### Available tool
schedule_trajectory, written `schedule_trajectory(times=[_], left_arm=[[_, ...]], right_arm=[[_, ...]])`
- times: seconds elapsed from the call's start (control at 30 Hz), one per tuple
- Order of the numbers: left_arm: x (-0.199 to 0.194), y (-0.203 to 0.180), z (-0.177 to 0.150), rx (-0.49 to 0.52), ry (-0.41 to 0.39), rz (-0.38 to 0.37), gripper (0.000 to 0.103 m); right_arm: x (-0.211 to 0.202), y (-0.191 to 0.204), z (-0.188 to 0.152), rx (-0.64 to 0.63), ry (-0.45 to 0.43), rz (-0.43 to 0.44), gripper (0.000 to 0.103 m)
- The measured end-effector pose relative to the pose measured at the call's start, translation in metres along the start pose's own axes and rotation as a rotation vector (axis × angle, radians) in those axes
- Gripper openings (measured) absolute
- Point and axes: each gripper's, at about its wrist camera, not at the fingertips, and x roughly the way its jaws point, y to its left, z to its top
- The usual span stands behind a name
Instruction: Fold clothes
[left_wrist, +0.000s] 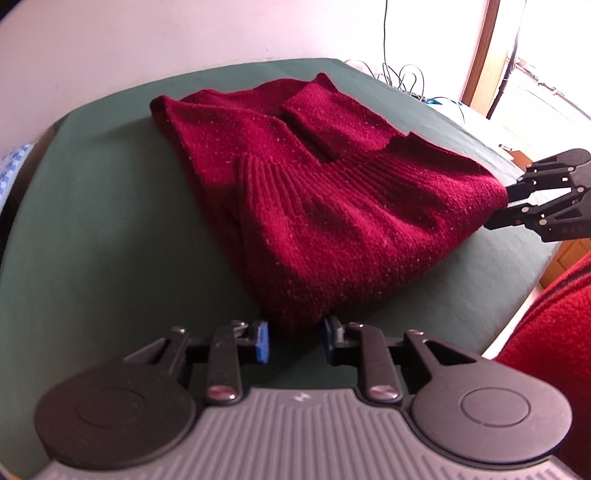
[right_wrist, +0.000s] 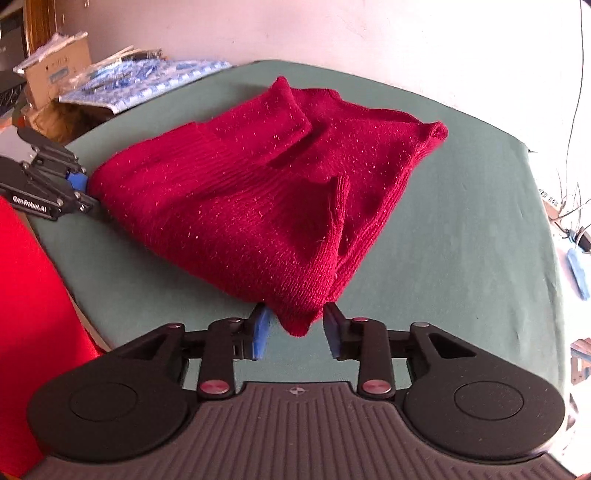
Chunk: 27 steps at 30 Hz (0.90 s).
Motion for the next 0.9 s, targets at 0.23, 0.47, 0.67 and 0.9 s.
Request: schedule_trajectory(times=[0.23, 0.47, 0.67, 0.9], left_arm=[[-0.01, 0.003, 0.002, -0.035, -0.019, -0.017, 0.014], [-0.028, 0.016, 0.022, -0.169, -0.084, -0.065, 0.013], [-0.028, 0.03, 0.051, -0.247, -0.156, -0.07, 0.013], [-0.022, 0.045, 0.085, -0.314, -0.232, -0.062, 0.013]], right_arm=[[0.0, -0.01, 0.0, 0.103, -0.008, 0.054, 0.012], [-0.013, -0.039, 0.022, 0.309, -0.034, 0.163, 0.012], [-0.017, -0.062, 0.047, 0.47, -0.099, 0.211, 0.012], [0.001, -0.088, 0.071, 0.609, -0.142, 0.246, 0.011]])
